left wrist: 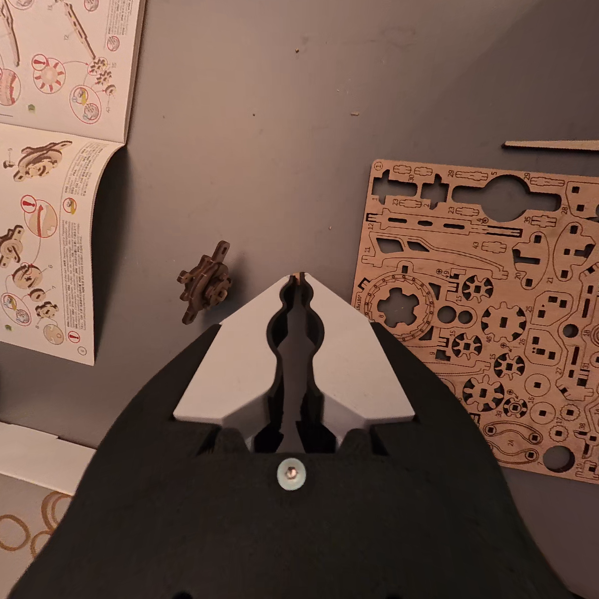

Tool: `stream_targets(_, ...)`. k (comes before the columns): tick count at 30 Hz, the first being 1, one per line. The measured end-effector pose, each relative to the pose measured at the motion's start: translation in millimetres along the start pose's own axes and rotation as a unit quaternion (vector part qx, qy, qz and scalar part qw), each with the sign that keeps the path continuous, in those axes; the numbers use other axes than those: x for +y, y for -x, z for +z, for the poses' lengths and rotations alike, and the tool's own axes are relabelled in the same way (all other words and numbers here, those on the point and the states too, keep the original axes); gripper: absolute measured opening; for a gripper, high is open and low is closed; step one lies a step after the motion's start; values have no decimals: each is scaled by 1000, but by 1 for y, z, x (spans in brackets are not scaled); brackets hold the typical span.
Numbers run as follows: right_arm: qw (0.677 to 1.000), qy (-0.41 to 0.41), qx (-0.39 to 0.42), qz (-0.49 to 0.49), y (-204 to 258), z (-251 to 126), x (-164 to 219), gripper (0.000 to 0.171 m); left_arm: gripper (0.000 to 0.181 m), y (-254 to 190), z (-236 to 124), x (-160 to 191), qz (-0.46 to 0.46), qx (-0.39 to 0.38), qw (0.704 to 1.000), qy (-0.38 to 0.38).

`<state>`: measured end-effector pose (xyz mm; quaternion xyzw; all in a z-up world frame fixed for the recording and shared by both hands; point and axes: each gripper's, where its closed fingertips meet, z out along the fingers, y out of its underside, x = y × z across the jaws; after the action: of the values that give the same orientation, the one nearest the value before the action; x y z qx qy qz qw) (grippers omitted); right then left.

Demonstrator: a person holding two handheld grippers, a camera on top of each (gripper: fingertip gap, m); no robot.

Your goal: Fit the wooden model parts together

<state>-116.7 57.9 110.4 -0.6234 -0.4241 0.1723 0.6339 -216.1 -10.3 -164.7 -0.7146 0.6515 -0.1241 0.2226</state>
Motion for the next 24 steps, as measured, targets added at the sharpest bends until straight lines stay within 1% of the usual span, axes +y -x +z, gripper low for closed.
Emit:
stream_targets(1, 1000, 0, -1, -1, 1, 0, 0, 25, 2, 0, 0, 0, 1, 1, 1000, 0)
stream_targets(5, 1000, 3, -13, -3, 6, 5, 2, 25, 1, 5, -5, 1, -10, 10, 1000, -14)
stream_targets(7, 999, 2, -34, -12, 15, 9, 3, 26, 1, 7, -16, -9, -28, 29, 998, -57)
stream_targets(9, 996, -7, -84, -39, 35, 14, 3, 28, 1, 6, -34, -24, -52, 60, 990, -119)
stream_targets(12, 973, -24, -201, -112, 83, 16, 13, 29, 1, -1, -73, -50, -90, 142, 959, -229)
stream_targets(15, 945, -27, -284, -162, 121, 16, 27, 29, 1, -15, -111, -63, -117, 249, 915, -295)
stream_targets(18, 917, -13, -344, -201, 154, 16, 40, 25, 1, -23, -132, -66, -145, 325, 881, -312)
stream_targets(21, 897, -6, -381, -224, 179, 15, 44, 19, 1, -29, -144, -68, -156, 370, 857, -324)
stream_targets(24, 890, 3, -381, -249, 188, 18, 48, 15, 1, -34, -154, -73, -165, 409, 831, -339)
